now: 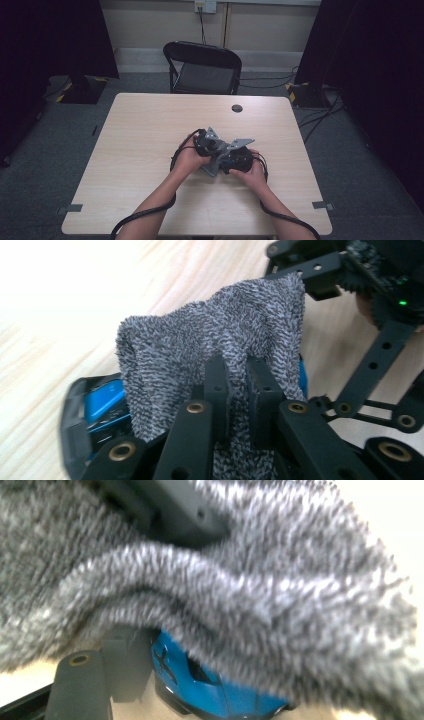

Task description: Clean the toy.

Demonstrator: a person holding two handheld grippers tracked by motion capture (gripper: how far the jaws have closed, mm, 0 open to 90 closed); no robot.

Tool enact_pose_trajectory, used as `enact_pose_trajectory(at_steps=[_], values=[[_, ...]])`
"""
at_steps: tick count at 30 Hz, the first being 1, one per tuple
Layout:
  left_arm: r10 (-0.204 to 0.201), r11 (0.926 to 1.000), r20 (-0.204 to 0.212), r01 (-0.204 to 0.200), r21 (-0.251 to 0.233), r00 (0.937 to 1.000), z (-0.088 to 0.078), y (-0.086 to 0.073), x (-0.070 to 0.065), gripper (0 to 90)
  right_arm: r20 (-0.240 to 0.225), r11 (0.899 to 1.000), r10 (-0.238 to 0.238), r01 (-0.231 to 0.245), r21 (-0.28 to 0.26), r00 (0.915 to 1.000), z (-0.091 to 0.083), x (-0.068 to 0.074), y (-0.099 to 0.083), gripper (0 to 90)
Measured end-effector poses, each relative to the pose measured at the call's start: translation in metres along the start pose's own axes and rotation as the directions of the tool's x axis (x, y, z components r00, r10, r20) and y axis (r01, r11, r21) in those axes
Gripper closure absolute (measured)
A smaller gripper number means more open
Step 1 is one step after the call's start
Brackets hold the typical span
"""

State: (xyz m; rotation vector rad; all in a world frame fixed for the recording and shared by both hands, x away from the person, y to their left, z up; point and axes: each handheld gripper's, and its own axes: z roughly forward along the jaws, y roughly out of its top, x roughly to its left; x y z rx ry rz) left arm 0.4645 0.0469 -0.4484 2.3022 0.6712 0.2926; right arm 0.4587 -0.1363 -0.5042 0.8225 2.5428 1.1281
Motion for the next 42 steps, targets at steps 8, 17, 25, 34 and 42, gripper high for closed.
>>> enact_pose_trajectory(at_steps=[8, 17, 25, 34, 42], values=[[-0.029, 0.9995, -0.044, 0.03, 0.007, 0.9986, -0.006, -0.006, 0.014, 81.9, 0.0, 1.0, 0.001, -0.001, 0.0, 1.0, 0.0, 0.0, 0.0, 25.6], [-0.075, 0.9972, -0.068, 0.075, 0.001, 0.9948, -0.008, -0.011, 0.025, 81.9, 0.0, 1.0, 0.0, 0.0, 0.0, 1.0, 0.0, 0.0, 0.0, 25.6], [-0.099, 0.995, -0.088, 0.1, 0.003, 0.9912, -0.008, -0.013, 0.034, 82.0, -0.001, 1.0, 0.001, -0.001, 0.0, 1.0, 0.0, 0.0, 0.0, 25.6], [-0.098, 0.995, -0.118, 0.1, 0.009, 0.9882, -0.011, -0.013, 0.042, 82.1, -0.001, 1.0, 0.001, -0.001, 0.0, 1.0, 0.0, 0.0, 0.0, 25.6], [-0.106, 0.9939, -0.131, 0.109, 0.014, 0.9857, -0.014, -0.015, 0.051, 82.1, -0.001, 1.0, 0.0, 0.0, -0.001, 1.0, 0.0, 0.0, 0.0, 25.6]])
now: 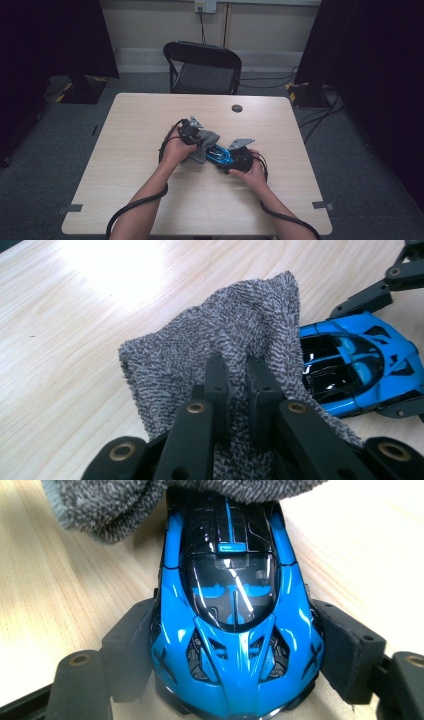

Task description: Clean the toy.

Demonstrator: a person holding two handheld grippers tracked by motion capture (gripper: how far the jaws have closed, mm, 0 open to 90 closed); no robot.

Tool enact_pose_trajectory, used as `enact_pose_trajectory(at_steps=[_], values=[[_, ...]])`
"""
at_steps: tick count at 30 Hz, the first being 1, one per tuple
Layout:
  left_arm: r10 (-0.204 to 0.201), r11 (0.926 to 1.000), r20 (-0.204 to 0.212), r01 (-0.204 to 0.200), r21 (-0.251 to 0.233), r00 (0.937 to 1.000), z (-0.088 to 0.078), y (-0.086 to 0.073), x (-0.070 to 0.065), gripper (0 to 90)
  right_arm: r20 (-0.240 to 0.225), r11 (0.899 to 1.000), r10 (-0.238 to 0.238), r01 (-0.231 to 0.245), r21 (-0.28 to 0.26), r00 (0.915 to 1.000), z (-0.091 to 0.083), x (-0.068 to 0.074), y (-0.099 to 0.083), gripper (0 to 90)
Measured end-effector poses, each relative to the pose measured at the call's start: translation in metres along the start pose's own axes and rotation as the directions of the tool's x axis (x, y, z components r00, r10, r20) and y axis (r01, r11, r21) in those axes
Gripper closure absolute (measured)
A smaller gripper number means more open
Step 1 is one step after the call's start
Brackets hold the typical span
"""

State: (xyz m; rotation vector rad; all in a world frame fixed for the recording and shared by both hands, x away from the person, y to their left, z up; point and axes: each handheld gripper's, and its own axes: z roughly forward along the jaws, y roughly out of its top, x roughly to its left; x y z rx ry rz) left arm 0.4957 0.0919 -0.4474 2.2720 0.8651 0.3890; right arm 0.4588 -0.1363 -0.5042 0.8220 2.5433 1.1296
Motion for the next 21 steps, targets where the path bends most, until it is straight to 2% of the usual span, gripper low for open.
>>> enact_pose_trajectory(at_steps=[7, 10, 11, 12, 21], values=[[-0.009, 1.0, -0.023, 0.009, 0.003, 0.9997, -0.002, -0.003, 0.01, 82.1, 0.0, 1.0, 0.001, -0.001, 0.0, 1.0, 0.0, 0.0, 0.0, 25.6], [-0.03, 0.9995, -0.032, 0.03, 0.011, 0.999, -0.004, -0.007, 0.016, 82.1, 0.001, 1.0, 0.0, 0.0, 0.0, 1.0, 0.0, 0.0, 0.0, 25.6], [-0.023, 0.9995, -0.043, 0.024, 0.021, 0.9988, -0.005, -0.009, 0.018, 82.1, 0.001, 1.0, 0.001, -0.001, 0.0, 1.0, 0.0, 0.0, 0.0, 25.6], [-0.037, 0.999, -0.048, 0.038, 0.024, 0.9981, -0.005, -0.012, 0.019, 82.1, 0.001, 1.0, 0.0, 0.0, 0.0, 1.0, 0.0, 0.0, 0.0, 25.6], [-0.067, 0.9972, -0.07, 0.07, 0.028, 0.9952, -0.016, -0.028, 0.034, 82.1, 0.001, 1.0, 0.0, 0.0, 0.0, 1.0, 0.0, 0.0, 0.0, 25.6]])
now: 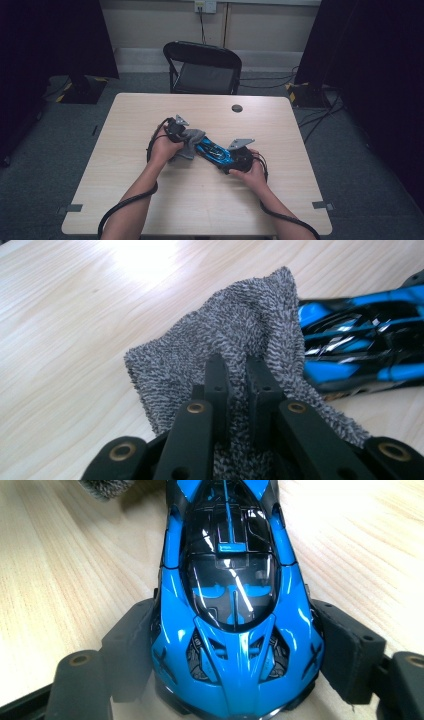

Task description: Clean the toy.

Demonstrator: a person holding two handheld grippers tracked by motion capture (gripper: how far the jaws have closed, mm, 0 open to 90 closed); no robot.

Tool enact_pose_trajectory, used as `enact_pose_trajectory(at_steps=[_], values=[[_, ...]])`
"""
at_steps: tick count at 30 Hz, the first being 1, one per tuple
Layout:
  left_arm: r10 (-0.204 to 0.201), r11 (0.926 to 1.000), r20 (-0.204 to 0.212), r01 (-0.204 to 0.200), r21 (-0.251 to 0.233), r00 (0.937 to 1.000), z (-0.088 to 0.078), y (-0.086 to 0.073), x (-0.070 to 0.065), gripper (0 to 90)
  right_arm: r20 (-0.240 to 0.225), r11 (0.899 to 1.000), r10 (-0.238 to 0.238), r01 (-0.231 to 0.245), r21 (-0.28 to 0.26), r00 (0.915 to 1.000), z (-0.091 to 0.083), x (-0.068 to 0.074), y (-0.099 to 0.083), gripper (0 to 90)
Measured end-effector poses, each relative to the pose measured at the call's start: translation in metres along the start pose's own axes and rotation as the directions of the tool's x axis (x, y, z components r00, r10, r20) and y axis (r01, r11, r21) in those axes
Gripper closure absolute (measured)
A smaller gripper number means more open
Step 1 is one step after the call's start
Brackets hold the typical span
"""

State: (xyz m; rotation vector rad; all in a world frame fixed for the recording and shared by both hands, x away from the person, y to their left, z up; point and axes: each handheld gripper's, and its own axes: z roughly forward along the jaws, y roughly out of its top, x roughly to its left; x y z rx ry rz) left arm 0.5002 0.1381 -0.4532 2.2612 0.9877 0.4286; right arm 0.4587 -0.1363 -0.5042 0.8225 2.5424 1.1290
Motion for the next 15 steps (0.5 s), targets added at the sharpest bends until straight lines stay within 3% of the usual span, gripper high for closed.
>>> enact_pose_trajectory(at_steps=[9, 15], values=[[-0.033, 0.9994, -0.021, 0.032, -0.016, 0.9993, -0.023, -0.024, 0.015, 82.0, 0.0, 1.0, 0.001, -0.001, 0.0, 1.0, 0.0, 0.0, 0.0, 25.5], [-0.016, 0.9997, 0.006, 0.016, -0.016, 0.9999, -0.033, -0.04, 0.003, 82.0, -0.001, 1.0, 0.002, -0.002, 0.001, 1.0, 0.0, 0.0, 0.0, 25.2]])
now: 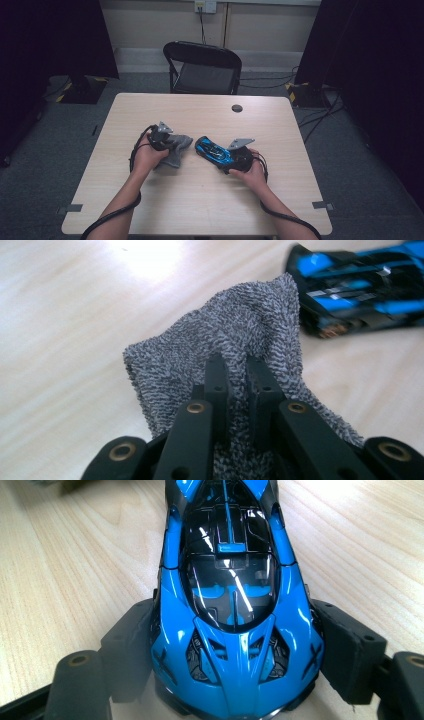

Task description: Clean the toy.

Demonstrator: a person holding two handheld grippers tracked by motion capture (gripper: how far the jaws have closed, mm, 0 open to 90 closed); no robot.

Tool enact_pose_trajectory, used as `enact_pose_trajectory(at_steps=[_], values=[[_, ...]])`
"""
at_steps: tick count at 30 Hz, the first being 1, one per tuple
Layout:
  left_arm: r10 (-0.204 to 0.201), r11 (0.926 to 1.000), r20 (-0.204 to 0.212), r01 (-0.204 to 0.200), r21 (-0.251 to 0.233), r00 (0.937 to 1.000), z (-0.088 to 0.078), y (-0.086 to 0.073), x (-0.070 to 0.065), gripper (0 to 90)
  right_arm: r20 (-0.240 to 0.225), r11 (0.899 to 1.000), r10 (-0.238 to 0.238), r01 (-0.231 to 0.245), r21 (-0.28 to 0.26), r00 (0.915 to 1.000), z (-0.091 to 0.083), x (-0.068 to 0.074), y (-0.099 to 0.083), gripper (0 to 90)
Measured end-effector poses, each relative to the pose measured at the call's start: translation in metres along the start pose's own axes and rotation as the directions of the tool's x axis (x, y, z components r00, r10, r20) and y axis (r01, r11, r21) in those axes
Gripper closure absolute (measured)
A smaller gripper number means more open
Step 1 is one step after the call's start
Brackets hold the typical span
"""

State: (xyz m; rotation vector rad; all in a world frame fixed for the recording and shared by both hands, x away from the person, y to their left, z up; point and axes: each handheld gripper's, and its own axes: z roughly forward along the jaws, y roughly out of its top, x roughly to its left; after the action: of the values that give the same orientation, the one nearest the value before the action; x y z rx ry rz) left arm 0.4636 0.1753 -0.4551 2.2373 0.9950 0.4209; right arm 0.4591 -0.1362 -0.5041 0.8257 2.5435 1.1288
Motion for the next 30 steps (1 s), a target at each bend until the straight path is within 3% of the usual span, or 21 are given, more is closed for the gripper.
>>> enact_pose_trajectory(at_steps=[7, 11, 12, 18, 22, 25, 29, 30], values=[[0.027, 0.9996, 0.03, -0.028, 0.004, 0.9992, -0.004, -0.012, -0.013, 81.7, -0.005, 1.0, -0.005, 0.005, 0.005, 1.0, 0.0, 0.0, 0.001, 23.0], [0.022, 0.9998, 0.038, -0.022, -0.001, 0.999, -0.005, -0.015, -0.015, 81.7, 0.004, 0.999, -0.001, 0.001, 0.032, 1.0, -0.001, 0.0, 0.002, 18.5], [0.028, 0.9996, 0.038, -0.028, 0.001, 0.9989, -0.006, -0.016, -0.017, 81.7, -0.016, 1.0, 0.004, -0.004, 0.014, 0.9999, -0.004, 0.0, 0.004, 19.8], [0.024, 0.9997, 0.054, -0.023, -0.013, 0.9982, -0.007, -0.02, -0.023, 81.7, -0.006, 0.999, -0.006, 0.006, -0.042, 1.0, -0.019, 0.0, 0.016, 20.8], [0.025, 0.9996, 0.063, -0.024, -0.018, 0.9977, -0.008, -0.022, -0.026, 81.7, -0.02, 0.998, -0.02, 0.019, -0.067, 0.9996, -0.022, 0.002, 0.025, 30.7], [0.04, 0.999, 0.074, -0.039, -0.024, 0.9965, -0.009, -0.022, -0.031, 81.7, -0.017, 0.998, -0.033, 0.032, -0.053, 0.9993, -0.016, 0.002, 0.035, 32.2], [0.052, 0.9983, 0.089, -0.049, -0.032, 0.9947, -0.011, -0.022, -0.037, 81.7, -0.026, 0.999, -0.015, 0.014, -0.032, 0.9996, -0.002, -0.003, 0.043, 34.9], [0.056, 0.998, 0.097, -0.053, -0.036, 0.9937, -0.011, -0.023, -0.039, 81.7, -0.036, 1.0, 0.008, -0.009, -0.03, 0.9993, 0.004, -0.005, 0.044, 36.7]])
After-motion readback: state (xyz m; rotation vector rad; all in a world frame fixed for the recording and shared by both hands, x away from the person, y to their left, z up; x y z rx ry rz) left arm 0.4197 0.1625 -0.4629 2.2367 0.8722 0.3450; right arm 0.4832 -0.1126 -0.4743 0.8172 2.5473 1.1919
